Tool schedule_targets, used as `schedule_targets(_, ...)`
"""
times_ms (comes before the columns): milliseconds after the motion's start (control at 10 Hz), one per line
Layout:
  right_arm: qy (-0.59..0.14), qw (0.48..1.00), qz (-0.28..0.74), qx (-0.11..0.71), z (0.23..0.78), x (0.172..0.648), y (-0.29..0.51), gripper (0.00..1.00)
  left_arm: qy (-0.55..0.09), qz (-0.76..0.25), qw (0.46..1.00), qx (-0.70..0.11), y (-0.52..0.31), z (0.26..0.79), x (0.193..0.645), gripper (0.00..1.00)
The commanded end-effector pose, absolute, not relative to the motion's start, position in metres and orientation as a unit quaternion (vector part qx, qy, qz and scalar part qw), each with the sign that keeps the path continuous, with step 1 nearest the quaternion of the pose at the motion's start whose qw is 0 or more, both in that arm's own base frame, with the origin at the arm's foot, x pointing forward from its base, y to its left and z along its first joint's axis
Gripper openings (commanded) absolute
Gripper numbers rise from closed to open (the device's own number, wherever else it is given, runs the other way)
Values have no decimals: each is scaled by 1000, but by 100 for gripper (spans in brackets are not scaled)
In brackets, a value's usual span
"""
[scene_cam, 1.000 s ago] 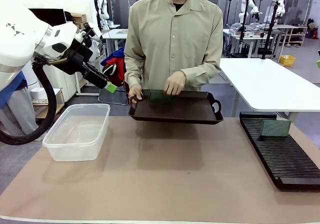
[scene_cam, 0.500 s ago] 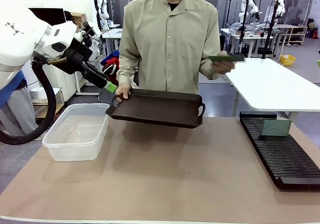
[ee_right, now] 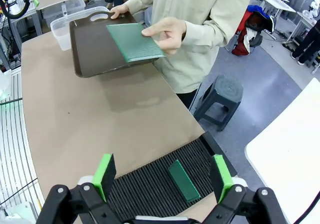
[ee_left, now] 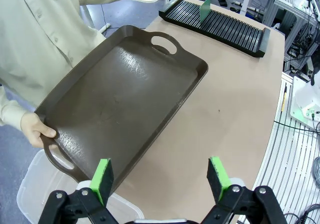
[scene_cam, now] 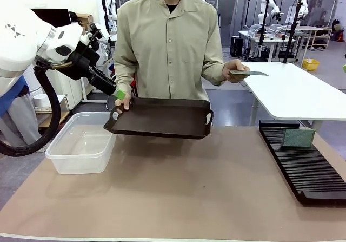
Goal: Sort PCBs into racks and boxes based on the side picked up.
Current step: Pick up the Blank PCB handed by the Human.
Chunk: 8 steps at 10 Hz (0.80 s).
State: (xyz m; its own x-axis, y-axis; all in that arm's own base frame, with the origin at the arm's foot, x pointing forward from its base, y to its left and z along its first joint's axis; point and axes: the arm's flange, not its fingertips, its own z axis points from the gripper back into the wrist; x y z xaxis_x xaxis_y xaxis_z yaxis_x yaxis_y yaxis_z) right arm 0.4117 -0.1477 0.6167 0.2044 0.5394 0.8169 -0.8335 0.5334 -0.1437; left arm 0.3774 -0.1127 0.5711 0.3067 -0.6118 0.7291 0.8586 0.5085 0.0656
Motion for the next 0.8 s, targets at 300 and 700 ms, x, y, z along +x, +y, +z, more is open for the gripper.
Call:
schedule_targets(300, -439, 758, 453, 168, 617, 412, -148, 100, -359, -468, 789, -171, -112, 570, 377, 100)
schedule_targets(700, -439, 758, 453, 168, 617, 412, -148, 100, -359, -468, 789, -171, -112, 570, 377, 100)
